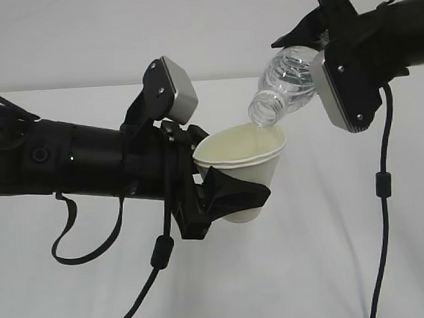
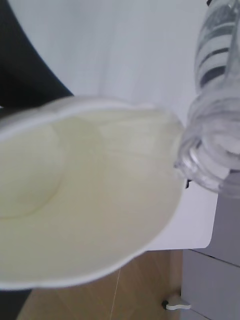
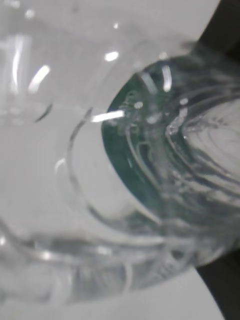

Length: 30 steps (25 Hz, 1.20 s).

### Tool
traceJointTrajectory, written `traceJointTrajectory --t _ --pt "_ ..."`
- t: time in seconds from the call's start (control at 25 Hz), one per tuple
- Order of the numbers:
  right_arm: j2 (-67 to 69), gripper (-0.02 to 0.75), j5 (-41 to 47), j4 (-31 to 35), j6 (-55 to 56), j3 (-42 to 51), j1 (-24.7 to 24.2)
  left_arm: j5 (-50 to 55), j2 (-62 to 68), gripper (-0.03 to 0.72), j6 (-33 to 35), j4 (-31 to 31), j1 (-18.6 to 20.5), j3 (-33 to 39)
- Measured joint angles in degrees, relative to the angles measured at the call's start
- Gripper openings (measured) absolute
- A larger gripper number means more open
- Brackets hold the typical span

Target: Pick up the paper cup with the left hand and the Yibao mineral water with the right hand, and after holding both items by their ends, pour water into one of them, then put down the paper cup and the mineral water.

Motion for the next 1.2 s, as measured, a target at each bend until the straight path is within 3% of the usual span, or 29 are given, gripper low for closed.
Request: traceJointTrajectory --t 1.2 --pt "0.0 0.462 0.7 -1.6 0.1 0.0 0.0 -0.6 0.0 0.419 0.0 0.0 0.0 0.0"
